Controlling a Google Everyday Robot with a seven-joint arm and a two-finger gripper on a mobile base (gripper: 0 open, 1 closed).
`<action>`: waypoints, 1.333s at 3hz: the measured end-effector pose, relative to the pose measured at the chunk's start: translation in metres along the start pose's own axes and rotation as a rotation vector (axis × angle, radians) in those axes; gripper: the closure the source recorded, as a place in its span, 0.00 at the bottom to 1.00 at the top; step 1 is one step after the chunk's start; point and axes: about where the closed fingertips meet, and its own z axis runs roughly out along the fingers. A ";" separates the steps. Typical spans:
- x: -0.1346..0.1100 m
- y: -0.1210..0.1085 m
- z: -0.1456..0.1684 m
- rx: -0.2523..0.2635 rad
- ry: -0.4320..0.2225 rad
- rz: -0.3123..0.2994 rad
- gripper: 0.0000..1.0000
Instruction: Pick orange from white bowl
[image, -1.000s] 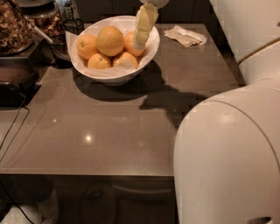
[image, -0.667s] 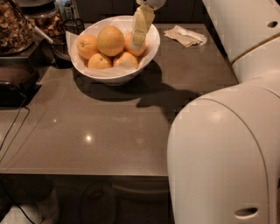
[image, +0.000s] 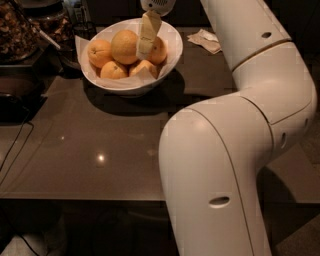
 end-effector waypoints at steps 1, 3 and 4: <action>-0.007 -0.006 0.011 -0.007 -0.013 -0.005 0.03; -0.026 -0.007 0.037 -0.042 -0.038 -0.035 0.22; -0.031 -0.006 0.048 -0.060 -0.048 -0.040 0.31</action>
Offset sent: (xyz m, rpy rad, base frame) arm 0.0234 0.0147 0.0009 -0.0442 0.1313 0.0896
